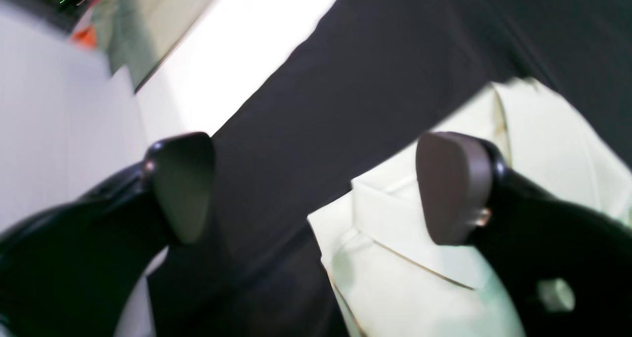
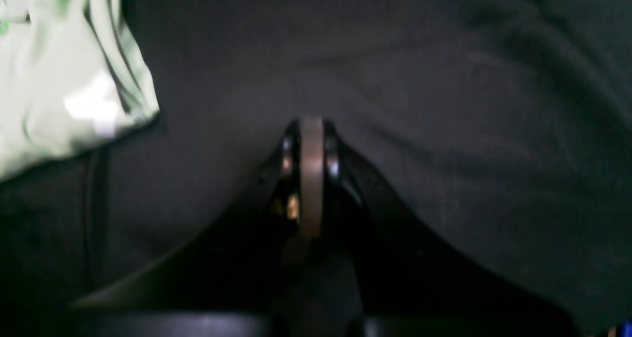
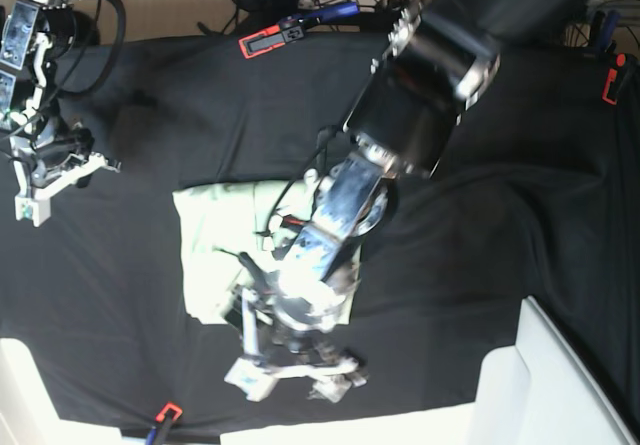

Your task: Fold the T-shirt properly

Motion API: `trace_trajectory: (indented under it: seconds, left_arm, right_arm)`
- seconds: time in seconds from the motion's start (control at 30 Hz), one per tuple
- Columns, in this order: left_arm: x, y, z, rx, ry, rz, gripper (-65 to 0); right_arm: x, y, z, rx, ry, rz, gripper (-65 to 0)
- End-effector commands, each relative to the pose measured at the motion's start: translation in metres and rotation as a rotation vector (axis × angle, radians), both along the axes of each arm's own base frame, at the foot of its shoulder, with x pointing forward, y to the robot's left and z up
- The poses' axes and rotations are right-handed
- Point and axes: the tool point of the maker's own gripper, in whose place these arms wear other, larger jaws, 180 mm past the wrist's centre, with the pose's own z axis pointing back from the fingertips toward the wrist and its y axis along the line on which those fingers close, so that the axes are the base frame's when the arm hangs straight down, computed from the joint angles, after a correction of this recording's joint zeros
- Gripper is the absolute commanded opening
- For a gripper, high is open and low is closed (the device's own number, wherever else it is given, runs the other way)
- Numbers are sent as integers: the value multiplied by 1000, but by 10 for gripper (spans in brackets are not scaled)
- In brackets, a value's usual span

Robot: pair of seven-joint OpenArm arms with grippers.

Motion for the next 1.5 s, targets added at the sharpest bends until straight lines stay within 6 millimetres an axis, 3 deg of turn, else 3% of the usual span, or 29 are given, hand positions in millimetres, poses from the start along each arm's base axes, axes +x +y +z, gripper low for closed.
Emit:
trace_trajectory:
  seconds: [0.0, 0.13, 0.37, 0.63, 0.77, 1.0, 1.13, 1.23, 1.37, 1.47]
  left_arm:
    - [2, 3, 19, -34, -44, 23, -237]
    - [-22, 60, 5, -32, -34, 125, -650]
    - [-104, 158, -39, 70, 45, 247, -650]
    - [-220, 237, -53, 197, 165, 348, -650]
    - [-280, 274, -69, 261, 287, 435, -650]
    - [-364, 298, -91, 341, 481, 466, -650]
    - [-410, 299, -108, 358, 605, 458, -650]
    - [-446, 301, -138, 365, 725, 491, -650]
    - [-496, 307, -194, 379, 919, 534, -650]
    - [-525, 312, -233, 391, 1061, 563, -650]
  right_arm:
    - [10, -4, 11, -13, -44, 2, -647]
    - [9, -5, 11, -16, -43, 4, -649]
    - [-19, -4, 5, -66, -53, 170, -650]
    - [-79, -6, 34, -165, -30, 228, -650]
    - [-126, -13, 22, -171, 115, 224, -650]
    - [-197, -26, 8, -157, 294, 158, -650]
    - [-238, -14, -6, -113, 394, 166, -650]
    - [-267, 2, -35, -34, 488, 175, -650]
    - [-313, 35, -90, 106, 673, 213, -650]
    - [-338, 65, -120, 191, 760, 254, -650]
